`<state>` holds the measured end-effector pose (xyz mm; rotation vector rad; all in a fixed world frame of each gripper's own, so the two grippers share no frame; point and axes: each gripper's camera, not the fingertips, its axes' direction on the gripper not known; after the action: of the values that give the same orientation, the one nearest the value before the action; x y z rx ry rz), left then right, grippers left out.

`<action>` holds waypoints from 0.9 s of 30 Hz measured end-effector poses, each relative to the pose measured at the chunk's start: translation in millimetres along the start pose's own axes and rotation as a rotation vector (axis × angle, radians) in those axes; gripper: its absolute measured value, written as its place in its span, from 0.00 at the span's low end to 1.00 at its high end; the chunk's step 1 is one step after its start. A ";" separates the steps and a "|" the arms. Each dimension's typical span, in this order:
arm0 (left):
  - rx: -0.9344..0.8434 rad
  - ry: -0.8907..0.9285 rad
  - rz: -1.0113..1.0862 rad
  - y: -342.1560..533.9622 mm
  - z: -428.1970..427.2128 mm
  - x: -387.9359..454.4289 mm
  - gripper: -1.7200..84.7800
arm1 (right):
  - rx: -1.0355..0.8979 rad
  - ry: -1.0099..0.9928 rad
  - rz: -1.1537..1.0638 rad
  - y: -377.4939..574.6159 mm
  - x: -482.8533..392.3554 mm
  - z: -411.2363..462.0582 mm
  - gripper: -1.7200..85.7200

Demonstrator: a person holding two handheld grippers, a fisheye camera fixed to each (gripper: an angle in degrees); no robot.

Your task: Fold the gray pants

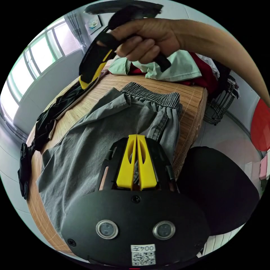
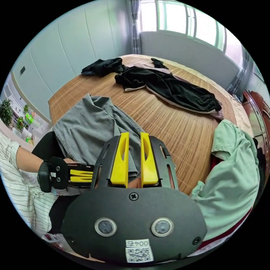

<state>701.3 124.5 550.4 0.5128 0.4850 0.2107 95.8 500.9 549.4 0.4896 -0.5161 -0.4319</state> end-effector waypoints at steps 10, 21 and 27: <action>0.007 0.012 -0.006 3.2 9.6 -0.5 0.02 | -0.410 0.023 -0.357 -66.7 -52.0 89.9 0.07; 0.007 0.029 -0.017 13.0 25.2 -6.6 0.02 | -0.207 0.486 -0.425 -15.6 -84.5 81.5 0.02; 0.004 0.041 -0.023 21.9 33.9 -12.6 0.02 | -0.143 0.175 0.043 -19.1 -21.7 63.9 0.08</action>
<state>705.5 125.0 592.5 0.5079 0.5313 0.1989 38.0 475.5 580.0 0.3733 -0.3238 -0.3778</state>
